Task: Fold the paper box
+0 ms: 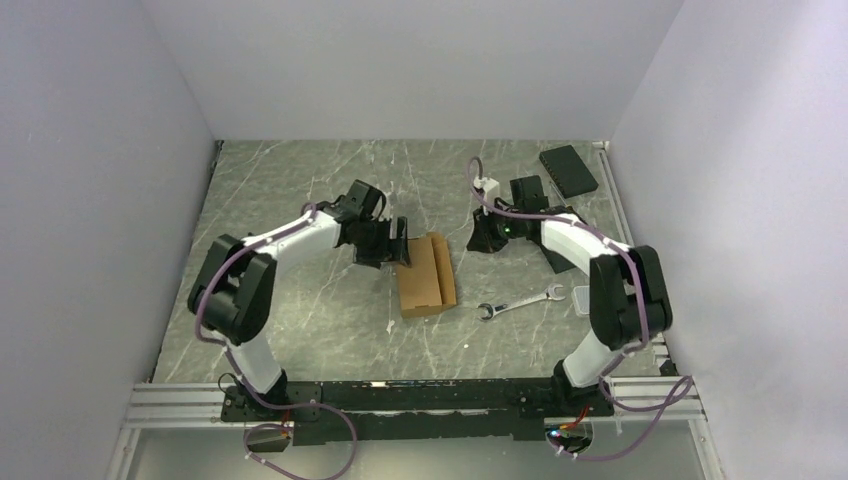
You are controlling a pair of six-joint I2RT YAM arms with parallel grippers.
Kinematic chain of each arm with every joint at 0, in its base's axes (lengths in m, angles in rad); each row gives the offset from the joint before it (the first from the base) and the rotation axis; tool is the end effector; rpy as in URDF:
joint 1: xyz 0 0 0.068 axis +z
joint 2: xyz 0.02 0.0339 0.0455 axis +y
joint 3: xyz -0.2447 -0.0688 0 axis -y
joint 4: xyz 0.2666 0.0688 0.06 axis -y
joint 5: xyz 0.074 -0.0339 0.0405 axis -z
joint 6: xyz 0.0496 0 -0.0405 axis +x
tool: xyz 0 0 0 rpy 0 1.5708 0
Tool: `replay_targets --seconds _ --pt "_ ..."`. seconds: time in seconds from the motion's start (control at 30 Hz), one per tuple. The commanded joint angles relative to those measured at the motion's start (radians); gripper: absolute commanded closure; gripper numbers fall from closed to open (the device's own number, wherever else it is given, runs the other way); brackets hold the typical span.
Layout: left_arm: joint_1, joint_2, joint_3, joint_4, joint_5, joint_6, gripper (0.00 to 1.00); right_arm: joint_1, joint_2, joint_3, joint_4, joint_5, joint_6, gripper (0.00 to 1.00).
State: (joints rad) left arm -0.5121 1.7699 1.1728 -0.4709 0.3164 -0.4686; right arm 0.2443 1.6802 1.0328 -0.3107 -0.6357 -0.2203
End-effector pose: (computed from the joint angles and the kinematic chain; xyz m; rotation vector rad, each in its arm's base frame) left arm 0.3245 -0.2001 0.1469 0.1728 2.7527 -0.7212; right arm 0.3432 0.1159 0.1506 -0.8038 2.3016 0.8069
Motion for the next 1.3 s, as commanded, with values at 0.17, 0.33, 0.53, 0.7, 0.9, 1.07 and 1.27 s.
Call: replay_targets --seconds 0.17,0.33,0.53,0.7,0.9,1.07,1.27 --pt "-0.003 -0.382 -0.224 0.036 -0.071 -0.111 0.33 0.027 -0.18 -0.117 0.227 -0.151 -0.195 0.78" --pt "-0.05 -0.581 -0.49 0.157 0.034 -0.291 0.74 0.059 -0.068 0.018 0.191 -0.137 -0.267 0.75" --pt "-0.215 -0.613 -0.659 0.357 0.01 -0.47 0.94 0.13 0.133 0.26 0.09 -0.054 -0.314 0.77" --pt "-0.256 -0.457 -0.637 0.501 0.019 -0.502 0.94 0.19 0.252 0.368 0.039 0.001 -0.331 0.78" --pt "-0.264 -0.308 -0.58 0.544 -0.002 -0.509 0.94 0.224 0.315 0.404 0.011 0.051 -0.356 0.78" --pt "-0.256 -0.278 -0.555 0.497 -0.051 -0.519 0.94 0.231 0.33 0.402 -0.012 0.057 -0.38 0.8" --pt "-0.184 -0.307 -0.531 0.39 -0.095 -0.505 0.96 0.234 0.289 0.357 -0.03 0.051 -0.397 0.81"
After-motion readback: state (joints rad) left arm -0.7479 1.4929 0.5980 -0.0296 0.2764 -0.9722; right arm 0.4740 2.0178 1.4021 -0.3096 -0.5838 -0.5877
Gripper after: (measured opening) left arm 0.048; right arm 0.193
